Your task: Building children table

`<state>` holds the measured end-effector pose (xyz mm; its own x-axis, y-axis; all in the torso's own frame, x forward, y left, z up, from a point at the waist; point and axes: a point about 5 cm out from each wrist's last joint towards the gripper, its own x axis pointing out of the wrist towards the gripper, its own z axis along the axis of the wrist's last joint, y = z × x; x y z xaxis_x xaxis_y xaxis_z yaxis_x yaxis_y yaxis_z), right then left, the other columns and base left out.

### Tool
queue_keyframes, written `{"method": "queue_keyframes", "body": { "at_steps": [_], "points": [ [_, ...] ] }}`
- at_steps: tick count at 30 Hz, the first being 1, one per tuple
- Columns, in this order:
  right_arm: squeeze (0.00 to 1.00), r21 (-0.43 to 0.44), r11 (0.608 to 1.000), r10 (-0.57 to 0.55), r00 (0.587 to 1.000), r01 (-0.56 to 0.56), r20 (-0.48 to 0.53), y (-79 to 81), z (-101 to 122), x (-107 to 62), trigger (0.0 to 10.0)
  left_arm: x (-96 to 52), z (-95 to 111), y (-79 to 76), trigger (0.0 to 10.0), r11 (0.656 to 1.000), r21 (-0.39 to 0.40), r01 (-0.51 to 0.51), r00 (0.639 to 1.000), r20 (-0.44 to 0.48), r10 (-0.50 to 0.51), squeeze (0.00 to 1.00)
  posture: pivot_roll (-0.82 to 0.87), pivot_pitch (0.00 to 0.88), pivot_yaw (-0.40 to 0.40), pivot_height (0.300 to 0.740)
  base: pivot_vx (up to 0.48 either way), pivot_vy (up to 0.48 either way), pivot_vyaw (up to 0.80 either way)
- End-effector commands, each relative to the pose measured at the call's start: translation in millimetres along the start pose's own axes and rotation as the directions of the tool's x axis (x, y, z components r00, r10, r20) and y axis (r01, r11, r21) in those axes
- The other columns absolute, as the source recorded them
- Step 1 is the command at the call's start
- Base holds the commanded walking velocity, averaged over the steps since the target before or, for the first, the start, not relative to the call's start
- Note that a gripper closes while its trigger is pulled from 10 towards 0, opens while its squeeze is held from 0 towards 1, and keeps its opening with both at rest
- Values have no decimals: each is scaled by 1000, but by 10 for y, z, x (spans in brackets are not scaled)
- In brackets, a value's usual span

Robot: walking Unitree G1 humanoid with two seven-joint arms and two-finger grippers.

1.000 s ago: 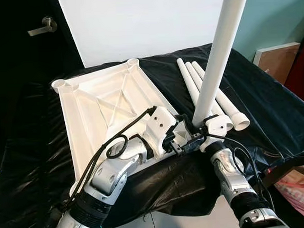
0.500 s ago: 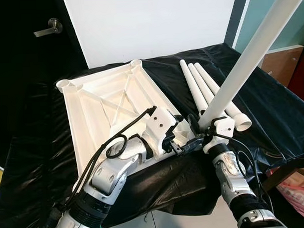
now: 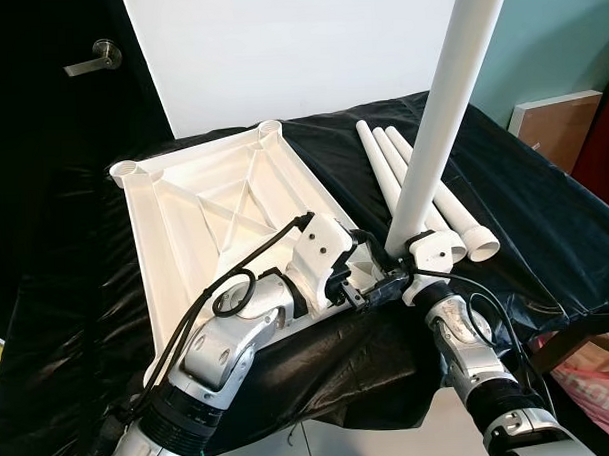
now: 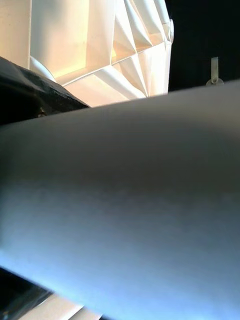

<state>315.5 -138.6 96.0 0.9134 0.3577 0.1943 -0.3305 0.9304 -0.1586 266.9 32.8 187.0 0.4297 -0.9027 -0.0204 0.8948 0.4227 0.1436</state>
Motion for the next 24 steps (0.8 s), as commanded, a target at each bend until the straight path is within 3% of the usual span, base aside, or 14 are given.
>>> {"method": "queue_keyframes", "body": {
  "at_steps": [1,5,9,10,24],
  "points": [
    [0,43,999,10,975,-1,-220,50,-398,-270,10000,-14,22,-1,10000,1000,9,30,1000,1,-30,0,-166,37,33,740,0,0,0],
    [0,87,996,13,967,10,-254,54,-442,-278,10000,-17,21,0,10000,1000,7,28,1000,1,-28,0,-166,38,32,740,0,0,0],
    [0,115,992,-2,927,49,-375,45,-550,-265,10000,-14,20,-1,10000,1000,7,28,1000,1,-28,0,-167,38,32,740,0,0,0],
    [0,162,985,5,913,67,-408,63,-576,-252,10000,-11,22,-6,10000,1000,6,30,1000,2,-30,0,-168,41,32,740,0,0,0],
    [0,244,959,-17,885,146,-465,28,-599,-221,10000,-15,19,-12,10000,1000,3,29,1000,1,-29,0,-168,46,31,740,0,0,0]
  ]
}}
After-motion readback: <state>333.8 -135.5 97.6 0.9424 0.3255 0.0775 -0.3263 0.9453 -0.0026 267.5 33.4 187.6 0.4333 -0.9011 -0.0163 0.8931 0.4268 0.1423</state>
